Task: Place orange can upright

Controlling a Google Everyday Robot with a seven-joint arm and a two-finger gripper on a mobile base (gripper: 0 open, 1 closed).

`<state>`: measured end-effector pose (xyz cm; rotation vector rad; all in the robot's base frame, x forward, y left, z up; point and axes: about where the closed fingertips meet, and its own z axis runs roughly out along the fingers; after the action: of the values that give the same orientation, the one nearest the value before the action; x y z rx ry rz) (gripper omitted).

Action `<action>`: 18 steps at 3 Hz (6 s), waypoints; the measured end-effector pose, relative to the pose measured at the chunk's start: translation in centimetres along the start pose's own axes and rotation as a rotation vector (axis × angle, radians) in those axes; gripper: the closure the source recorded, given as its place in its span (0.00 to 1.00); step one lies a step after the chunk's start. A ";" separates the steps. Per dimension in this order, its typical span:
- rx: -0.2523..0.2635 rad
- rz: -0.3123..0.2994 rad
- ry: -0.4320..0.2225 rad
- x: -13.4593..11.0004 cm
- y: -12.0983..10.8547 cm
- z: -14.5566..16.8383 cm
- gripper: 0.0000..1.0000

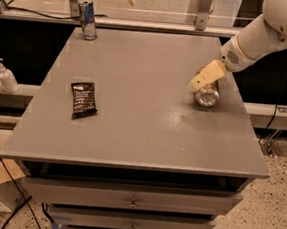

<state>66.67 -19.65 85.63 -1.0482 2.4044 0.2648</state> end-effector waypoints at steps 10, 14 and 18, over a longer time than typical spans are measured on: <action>0.131 -0.482 -0.208 -5.6 3.9 -6.9 1.00; 0.069 -0.617 -0.506 -2.9 6.5 -8.8 1.00; -0.142 -0.418 -0.767 -1.6 5.2 -8.8 1.00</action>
Offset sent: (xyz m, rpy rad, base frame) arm 0.0146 0.0136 -0.0336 -0.0214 0.1238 -0.1078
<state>60.53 -18.29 93.92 -1.2029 1.4713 0.5704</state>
